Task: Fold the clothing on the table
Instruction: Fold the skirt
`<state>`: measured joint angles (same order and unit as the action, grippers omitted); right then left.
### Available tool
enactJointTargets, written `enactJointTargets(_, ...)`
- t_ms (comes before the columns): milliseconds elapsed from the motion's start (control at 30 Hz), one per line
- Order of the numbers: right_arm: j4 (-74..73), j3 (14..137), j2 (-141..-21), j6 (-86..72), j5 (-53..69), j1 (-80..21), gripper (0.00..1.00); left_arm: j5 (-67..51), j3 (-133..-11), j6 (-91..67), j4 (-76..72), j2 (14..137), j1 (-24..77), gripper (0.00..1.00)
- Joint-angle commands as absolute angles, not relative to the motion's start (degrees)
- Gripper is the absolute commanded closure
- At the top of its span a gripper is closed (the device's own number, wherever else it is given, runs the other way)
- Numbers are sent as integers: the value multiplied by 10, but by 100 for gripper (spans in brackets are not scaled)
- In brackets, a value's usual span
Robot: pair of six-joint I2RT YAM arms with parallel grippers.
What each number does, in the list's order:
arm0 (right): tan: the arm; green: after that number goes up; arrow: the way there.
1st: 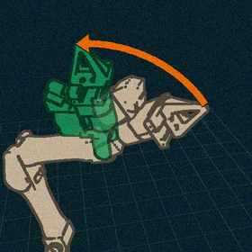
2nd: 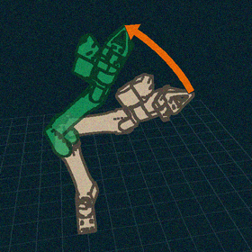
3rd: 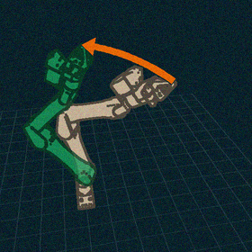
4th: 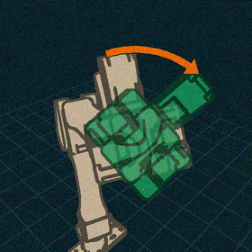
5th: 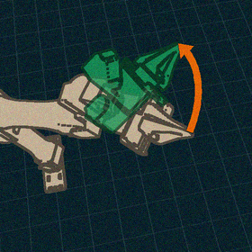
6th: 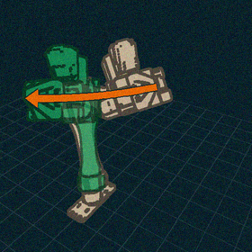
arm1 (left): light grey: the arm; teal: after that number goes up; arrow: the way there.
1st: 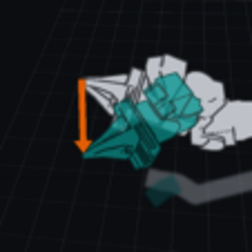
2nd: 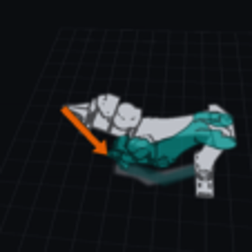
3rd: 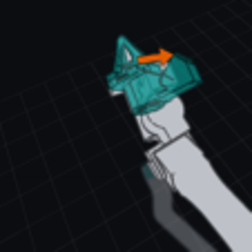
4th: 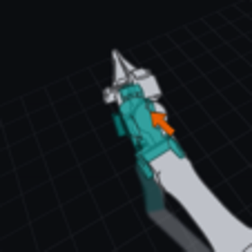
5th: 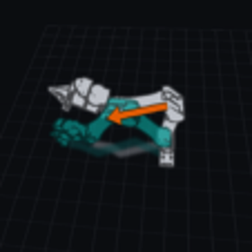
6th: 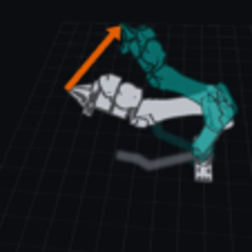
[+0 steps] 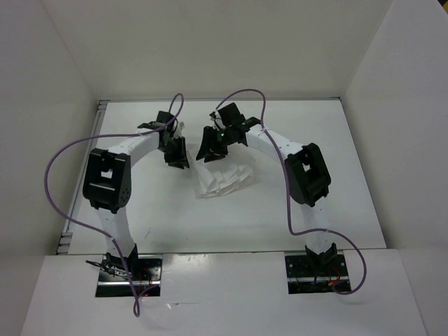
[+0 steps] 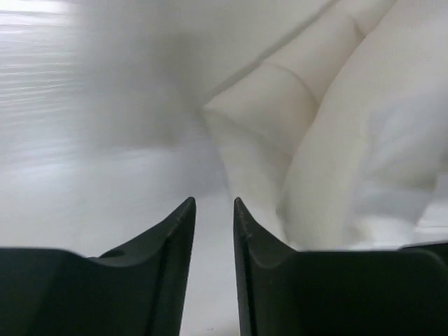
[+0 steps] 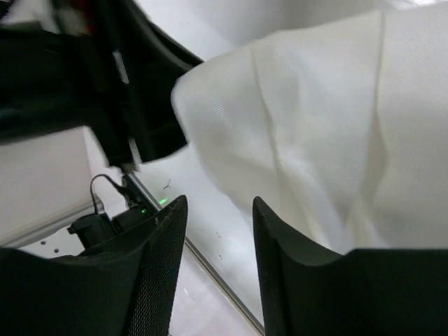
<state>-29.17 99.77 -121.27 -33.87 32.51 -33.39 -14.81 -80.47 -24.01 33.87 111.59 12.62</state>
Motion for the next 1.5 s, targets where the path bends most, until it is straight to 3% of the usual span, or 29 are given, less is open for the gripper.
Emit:
enactJointTargets(0,-227,1014,-1136,-345,355,-324,52,-89,-832,-215,377,1005,102,63)
enactJointTargets(133,-267,1048,-1092,-331,282,-297,56,-37,-853,-202,414,947,87,63)
enactJointTargets(200,-298,1048,-1085,-317,258,-284,63,-98,-861,-195,419,925,87,66)
enactJointTargets(267,-298,1025,-1079,-317,258,-263,82,-203,-867,-195,398,925,94,67)
enactJointTargets(367,-298,993,-1074,-317,244,-250,96,-346,-873,-201,347,962,112,69)
enactJointTargets(467,-292,965,-1056,-317,227,-236,97,-436,-867,-238,267,1016,117,70)
enactJointTargets(600,-287,939,-1049,-306,248,-214,96,-465,-846,-246,234,1078,112,70)
enactJointTargets(800,-271,878,-1088,-287,314,-182,95,-459,-753,-245,214,1108,94,71)
enactJointTargets(1467,-253,731,-1151,-271,280,-163,93,-381,-606,-233,232,1103,118,71)
